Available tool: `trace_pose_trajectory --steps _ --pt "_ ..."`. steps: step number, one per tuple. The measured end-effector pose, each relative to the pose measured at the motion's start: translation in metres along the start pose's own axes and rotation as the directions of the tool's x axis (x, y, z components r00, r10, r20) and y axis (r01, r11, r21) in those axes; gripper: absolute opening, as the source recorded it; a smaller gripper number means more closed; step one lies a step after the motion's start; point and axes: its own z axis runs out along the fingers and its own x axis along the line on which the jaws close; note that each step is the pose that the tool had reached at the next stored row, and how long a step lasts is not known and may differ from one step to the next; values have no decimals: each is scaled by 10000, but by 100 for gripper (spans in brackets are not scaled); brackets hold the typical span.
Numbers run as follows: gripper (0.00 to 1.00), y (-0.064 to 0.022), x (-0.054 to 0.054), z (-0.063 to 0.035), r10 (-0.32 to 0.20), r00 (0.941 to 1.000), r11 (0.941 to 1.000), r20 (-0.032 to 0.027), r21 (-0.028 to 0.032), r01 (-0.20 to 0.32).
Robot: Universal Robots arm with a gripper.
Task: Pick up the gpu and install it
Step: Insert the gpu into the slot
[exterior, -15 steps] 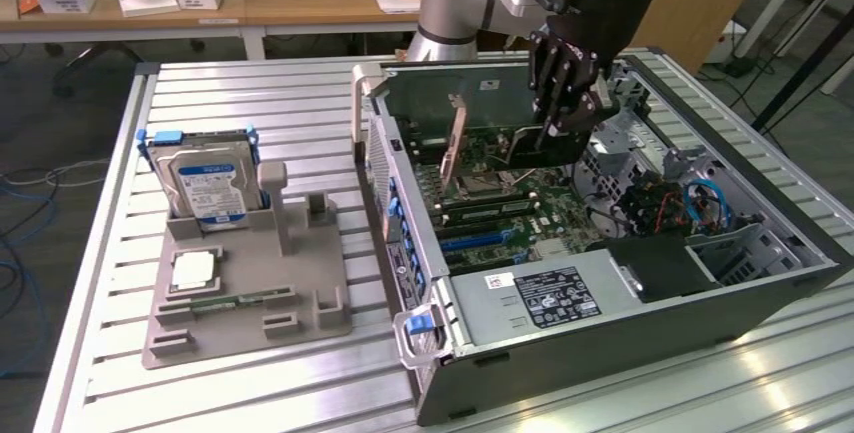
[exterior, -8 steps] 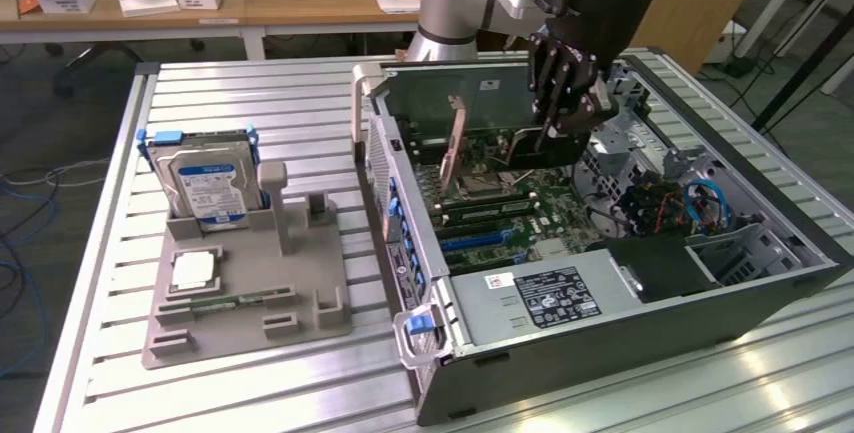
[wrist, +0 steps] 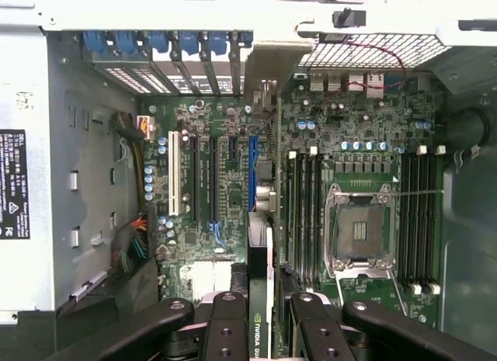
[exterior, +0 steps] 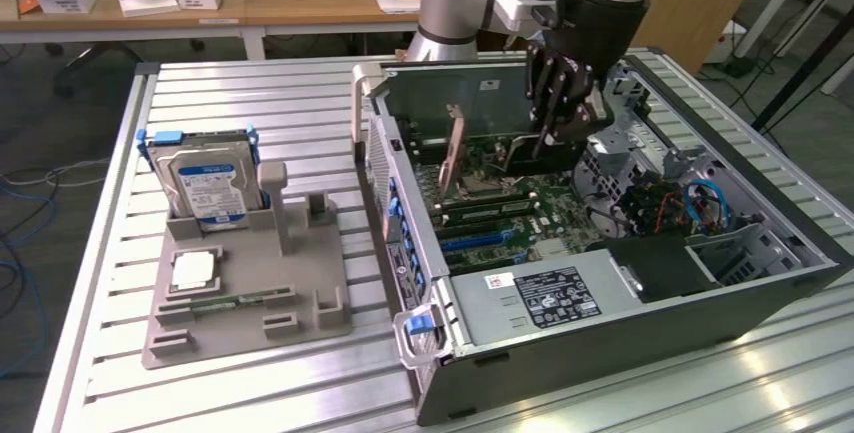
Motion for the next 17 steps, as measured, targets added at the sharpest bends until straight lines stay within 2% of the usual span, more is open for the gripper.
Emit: trace_pose_trajectory --steps 9,17 --pt "26 11 14 93 1 10000 10000 -1 -1 -1" --pt "26 55 26 229 0 10000 10000 1 17 0"
